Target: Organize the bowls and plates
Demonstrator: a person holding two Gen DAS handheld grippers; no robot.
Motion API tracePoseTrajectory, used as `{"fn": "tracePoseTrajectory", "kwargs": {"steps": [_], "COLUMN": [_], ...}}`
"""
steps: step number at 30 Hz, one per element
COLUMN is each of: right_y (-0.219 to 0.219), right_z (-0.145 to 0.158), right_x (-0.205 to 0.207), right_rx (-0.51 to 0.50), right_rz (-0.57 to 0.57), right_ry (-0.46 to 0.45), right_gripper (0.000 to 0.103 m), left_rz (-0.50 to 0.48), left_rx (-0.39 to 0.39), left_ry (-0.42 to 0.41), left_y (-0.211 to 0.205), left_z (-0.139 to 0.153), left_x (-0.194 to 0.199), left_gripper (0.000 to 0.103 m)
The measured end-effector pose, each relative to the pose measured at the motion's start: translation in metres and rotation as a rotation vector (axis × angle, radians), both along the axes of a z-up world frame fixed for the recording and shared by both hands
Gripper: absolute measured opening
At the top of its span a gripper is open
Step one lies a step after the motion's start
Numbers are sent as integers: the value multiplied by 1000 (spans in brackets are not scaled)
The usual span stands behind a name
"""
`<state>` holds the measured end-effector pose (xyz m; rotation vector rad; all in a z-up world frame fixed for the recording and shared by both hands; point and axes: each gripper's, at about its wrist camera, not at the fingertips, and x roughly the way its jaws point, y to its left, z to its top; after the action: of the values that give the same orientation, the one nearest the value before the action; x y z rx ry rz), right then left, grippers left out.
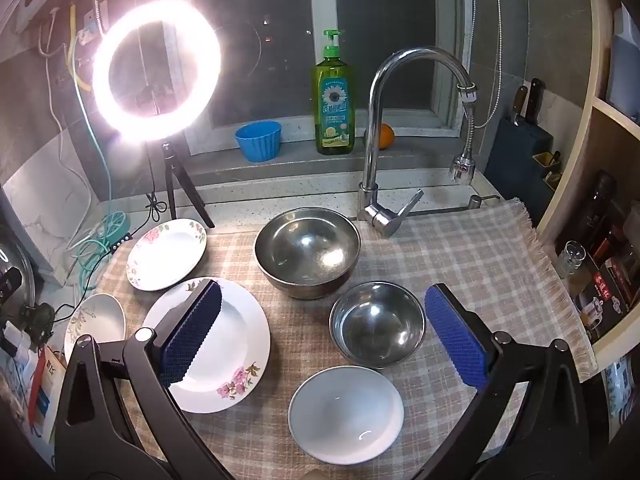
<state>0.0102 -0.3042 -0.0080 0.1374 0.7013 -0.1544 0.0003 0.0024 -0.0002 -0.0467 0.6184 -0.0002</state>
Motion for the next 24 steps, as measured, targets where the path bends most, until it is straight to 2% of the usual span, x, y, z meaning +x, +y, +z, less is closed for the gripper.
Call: {"fn": "tracePoseTrajectory", "kwargs": {"steps": [4, 5, 8, 24], "right_y": [1, 1, 2, 7], "right_z": [0, 0, 9, 9], "right_x": [1, 1, 8, 10], "right_rx": [-17, -12, -5, -16], "right_rz": [0, 2, 2, -1], "right_ry": [-4, -1, 1, -31], "right_gripper": [103, 103, 103, 103], "left_rz": [-4, 6, 8, 3], "left_rx": [-42, 5, 17, 9], "left_ry": [9, -11, -20, -31], "left_y": [9, 1, -2, -1], "left_z": [0, 5, 9, 5], "left_x": [2, 3, 6, 6], "left_gripper": [93, 93, 93, 93]}}
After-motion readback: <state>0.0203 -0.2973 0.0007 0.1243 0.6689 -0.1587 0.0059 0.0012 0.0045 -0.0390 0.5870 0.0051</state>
